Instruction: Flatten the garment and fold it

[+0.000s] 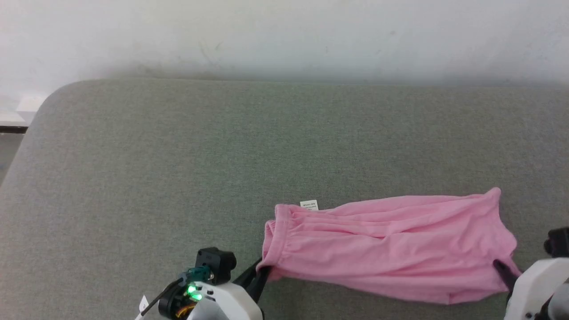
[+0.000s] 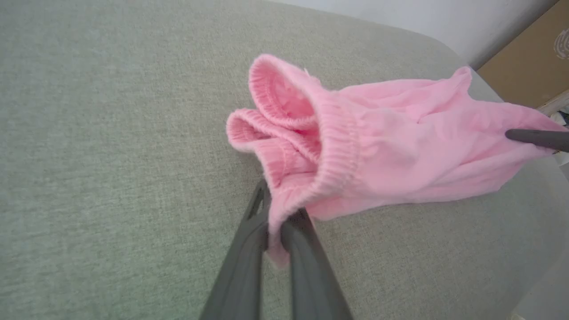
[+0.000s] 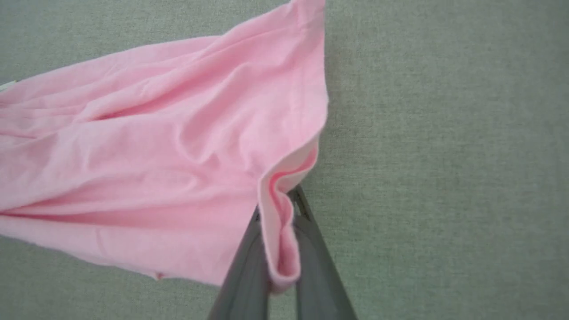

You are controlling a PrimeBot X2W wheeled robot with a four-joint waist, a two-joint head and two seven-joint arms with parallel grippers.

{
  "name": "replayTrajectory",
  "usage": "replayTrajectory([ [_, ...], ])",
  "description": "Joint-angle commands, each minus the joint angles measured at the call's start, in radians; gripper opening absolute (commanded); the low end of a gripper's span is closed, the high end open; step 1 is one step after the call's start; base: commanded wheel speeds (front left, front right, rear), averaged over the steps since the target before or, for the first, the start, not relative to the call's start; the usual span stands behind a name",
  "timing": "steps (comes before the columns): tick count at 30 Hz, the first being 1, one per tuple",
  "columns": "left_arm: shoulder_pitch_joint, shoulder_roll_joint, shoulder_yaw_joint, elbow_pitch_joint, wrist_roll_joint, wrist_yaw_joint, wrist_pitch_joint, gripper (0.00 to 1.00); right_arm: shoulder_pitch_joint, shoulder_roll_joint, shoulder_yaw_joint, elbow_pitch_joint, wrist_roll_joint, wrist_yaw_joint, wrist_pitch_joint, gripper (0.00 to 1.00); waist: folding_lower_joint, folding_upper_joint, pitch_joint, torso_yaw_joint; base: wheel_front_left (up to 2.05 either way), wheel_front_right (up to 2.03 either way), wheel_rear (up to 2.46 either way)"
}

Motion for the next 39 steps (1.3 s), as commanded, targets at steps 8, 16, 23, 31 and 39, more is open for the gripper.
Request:
replayTrajectory([
  [8, 0.033, 0.011, -0.005, 0.057, -0.055, -0.014, 0.067, 0.00, 0.039, 0.067, -0.001, 0.001, -0.049, -0.002, -0.035, 0.00, 0.0002, -0.0001, 0.022, -0.011, 0.00, 0.00, 0.00],
  [16, 0.024, 0.009, -0.014, 0.070, -0.046, -0.041, 0.009, 1.00, 0.023, 0.030, 0.002, 0.022, -0.086, -0.002, -0.147, 1.00, 0.0002, -0.0001, -0.011, 0.012, 0.00, 0.00, 0.00],
  [23, 0.035, 0.022, 0.023, -0.033, -0.024, -0.066, -0.178, 1.00, 0.048, 0.009, -0.016, -0.026, -0.098, -0.002, -0.218, 1.00, 0.0002, -0.0001, -0.062, 0.038, 0.00, 0.00, 0.00],
  [31, 0.032, 0.054, 0.121, -0.103, 0.168, 0.066, -0.365, 1.00, 0.045, 0.025, -0.064, 0.067, -0.147, -0.002, -0.249, 1.00, 0.0002, -0.0001, -0.068, 0.068, 0.00, 0.00, 0.00],
  [39, 0.070, 0.045, 0.185, -0.172, 0.402, 0.179, -0.370, 1.00, -0.005, 0.075, -0.094, 0.192, -0.152, -0.002, -0.229, 1.00, 0.0002, -0.0001, -0.038, 0.089, 0.00, 0.00, 0.00],
])
